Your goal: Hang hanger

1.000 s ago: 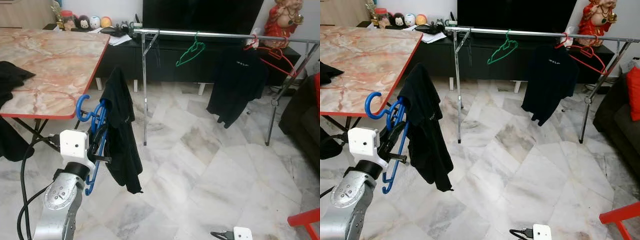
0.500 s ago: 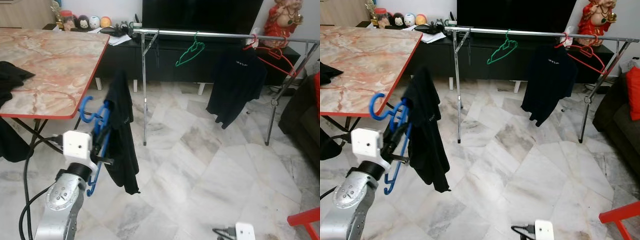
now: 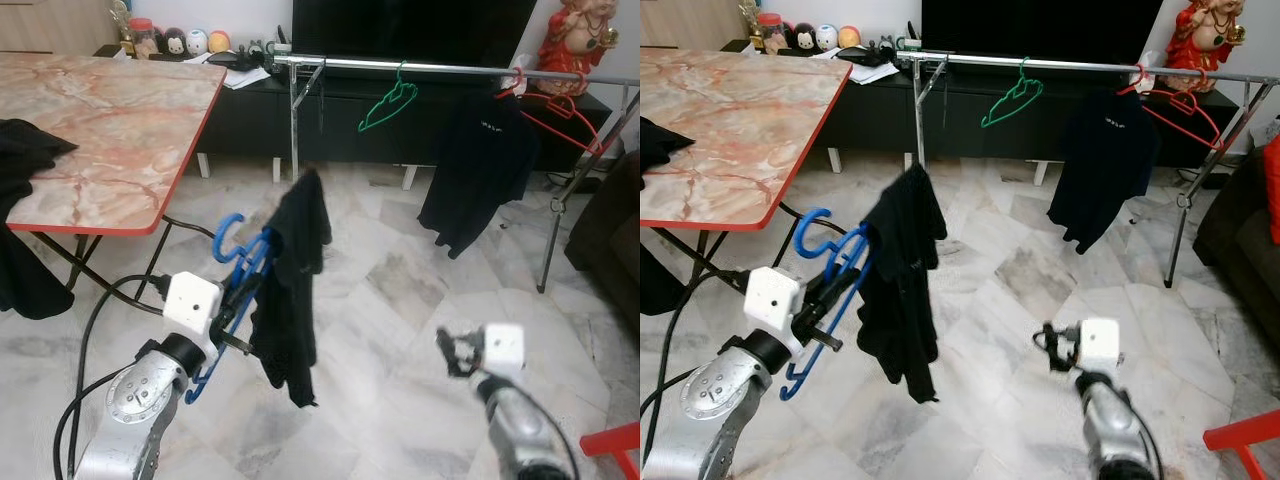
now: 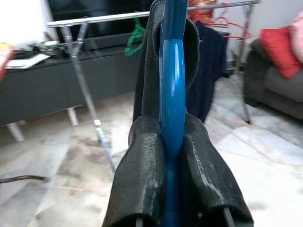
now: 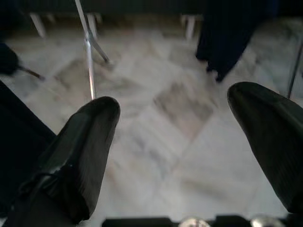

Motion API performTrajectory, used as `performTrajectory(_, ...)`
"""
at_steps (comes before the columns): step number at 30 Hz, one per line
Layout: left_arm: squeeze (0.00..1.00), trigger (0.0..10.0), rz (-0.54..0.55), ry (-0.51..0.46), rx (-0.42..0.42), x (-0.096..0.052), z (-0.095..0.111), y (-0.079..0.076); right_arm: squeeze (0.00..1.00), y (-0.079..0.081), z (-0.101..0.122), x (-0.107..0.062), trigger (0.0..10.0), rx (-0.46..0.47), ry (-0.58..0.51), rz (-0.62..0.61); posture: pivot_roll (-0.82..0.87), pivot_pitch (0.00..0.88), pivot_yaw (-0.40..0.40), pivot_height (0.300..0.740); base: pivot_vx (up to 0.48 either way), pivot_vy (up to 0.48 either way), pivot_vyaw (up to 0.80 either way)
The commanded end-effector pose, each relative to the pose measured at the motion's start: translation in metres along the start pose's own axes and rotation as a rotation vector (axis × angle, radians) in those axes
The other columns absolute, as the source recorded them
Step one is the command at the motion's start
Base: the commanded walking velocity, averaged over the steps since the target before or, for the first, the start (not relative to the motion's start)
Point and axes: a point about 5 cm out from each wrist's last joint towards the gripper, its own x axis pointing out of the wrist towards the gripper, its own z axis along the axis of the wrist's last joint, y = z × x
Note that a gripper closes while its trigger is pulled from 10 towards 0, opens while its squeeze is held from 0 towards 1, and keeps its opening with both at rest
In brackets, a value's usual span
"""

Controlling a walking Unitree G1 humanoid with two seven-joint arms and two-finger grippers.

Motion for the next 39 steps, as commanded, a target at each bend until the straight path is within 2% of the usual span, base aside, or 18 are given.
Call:
performTrajectory(1, 0.0, 10.0, -0.023, -0.033, 0.016, 0.005, 0.007, -0.003, 0.0, -0.007, 0.004, 0.0, 10.0, -0.003, -0.015, -0.009, 0.07, 0.004, -0.09, 0.74, 0.0, 0.0, 0.0)
performTrajectory(6, 0.0, 10.0, -0.015, -0.04, 0.006, 0.005, 0.007, -0.006, 0.0, -0.009, 0.005, -0.001, 10.0, 0.048, -0.042, -0.049, 0.07, 0.003, -0.094, 0.74, 0.0, 0.0, 0.0)
performTrajectory(8, 0.0, 10.0, -0.01, -0.04, -0.002, 0.005, 0.007, -0.007, 0.0, -0.002, 0.033, 0.005, 10.0, 0.099, -0.217, -0.016, 0.07, 0.005, -0.09, 0.74, 0.0, 0.0, 0.0)
performTrajectory(10, 0.0, 10.0, -0.013, -0.041, -0.004, 0.004, 0.007, -0.008, 0.0, 0.011, 0.045, 0.006, 10.0, 0.056, -0.274, 0.104, 0.07, 0.005, -0.09, 0.74, 0.0, 0.0, 0.0)
performTrajectory(11, 0.0, 10.0, -0.022, -0.04, -0.004, 0.005, 0.007, -0.009, 0.0, 0.034, 0.054, 0.004, 10.0, -0.016, -0.293, 0.344, 0.06, 0.007, -0.089, 0.74, 0.0, 0.0, 0.0)
performTrajectory(12, 0.0, 10.0, -0.025, -0.04, -0.004, 0.005, 0.007, -0.009, 0.0, 0.041, 0.055, 0.003, 10.0, -0.037, -0.289, 0.421, 0.06, 0.007, -0.089, 0.74, 0.0, 0.0, 0.0)
performTrajectory(15, 0.0, 10.0, -0.034, -0.039, 0.003, 0.006, 0.007, -0.009, 0.0, 0.057, 0.055, -0.009, 10.0, -0.119, -0.236, 0.692, 0.05, 0.007, -0.092, 0.74, 0.0, 0.0, 0.0)
performTrajectory(18, 0.0, 10.0, -0.037, -0.04, 0.006, 0.006, 0.007, -0.008, 0.0, 0.058, 0.053, -0.021, 10.0, -0.196, -0.177, 0.849, 0.05, 0.007, -0.096, 0.74, 0.0, 0.0, 0.0)
performTrajectory(19, 0.0, 10.0, -0.037, -0.04, 0.006, 0.006, 0.007, -0.008, 0.0, 0.058, 0.053, -0.021, 10.0, -0.196, -0.177, 0.849, 0.05, 0.007, -0.096, 0.74, 0.0, 0.0, 0.0)
performTrajectory(20, 0.0, 10.0, -0.04, -0.04, 0.008, 0.006, 0.007, -0.008, 0.0, 0.055, 0.049, -0.028, 10.0, -0.262, -0.126, 0.926, 0.05, 0.007, -0.096, 0.74, 0.0, 0.0, 0.0)
performTrajectory(24, 0.0, 10.0, -0.055, -0.035, 0.015, 0.005, 0.006, -0.01, 0.0, 0.04, 0.034, -0.043, 10.0, -0.393, 0.033, 1.043, 0.05, 0.009, -0.096, 0.74, 0.0, 0.0, 0.0)
performTrajectory(28, 0.0, 10.0, -0.064, -0.032, 0.014, 0.005, 0.005, -0.012, 0.0, 0.031, 0.025, -0.053, 10.0, -0.415, 0.133, 1.101, 0.04, 0.01, -0.095, 0.74, 0.0, 0.0, 0.0)
performTrajectory(29, 0.0, 10.0, -0.067, -0.032, 0.015, 0.005, 0.005, -0.012, 0.0, 0.031, 0.024, -0.057, 8.9, -0.415, 0.16, 1.136, 0.04, 0.01, -0.095, 0.74, 0.0, 0.0, 0.0)
performTrajectory(30, 0.0, 10.0, -0.069, -0.032, 0.015, 0.005, 0.005, -0.013, 0.0, 0.03, 0.023, -0.061, 8.9, -0.414, 0.179, 1.16, 0.04, 0.01, -0.095, 0.74, 0.0, 0.0, 0.0)
performTrajectory(31, 0.0, 10.0, -0.07, -0.032, 0.015, 0.005, 0.005, -0.013, 0.0, 0.031, 0.022, -0.063, 4.5, -0.408, 0.194, 1.18, 0.04, 0.009, -0.095, 0.74, 0.0, 0.0, 0.0)
performTrajectory(32, 0.0, 10.0, -0.071, -0.032, 0.015, 0.006, 0.005, -0.013, 0.0, 0.032, 0.022, -0.065, 3.8, -0.403, 0.204, 1.192, 0.04, 0.009, -0.095, 0.74, 0.0, 0.0, 0.0)
performTrajectory(33, 0.0, 10.0, -0.076, -0.032, 0.016, 0.006, 0.005, -0.013, 0.0, 0.035, 0.021, -0.07, 0.0, -0.396, 0.237, 1.253, 0.04, 0.011, -0.096, 0.74, 0.0, 0.0, 0.0)
performTrajectory(39, 0.0, 10.0, -0.079, -0.032, 0.022, 0.006, 0.006, -0.013, 0.0, 0.038, 0.02, -0.076, 0.0, -0.395, 0.29, 1.343, 0.05, 0.013, -0.099, 0.74, 0.0, 0.0, 0.0)
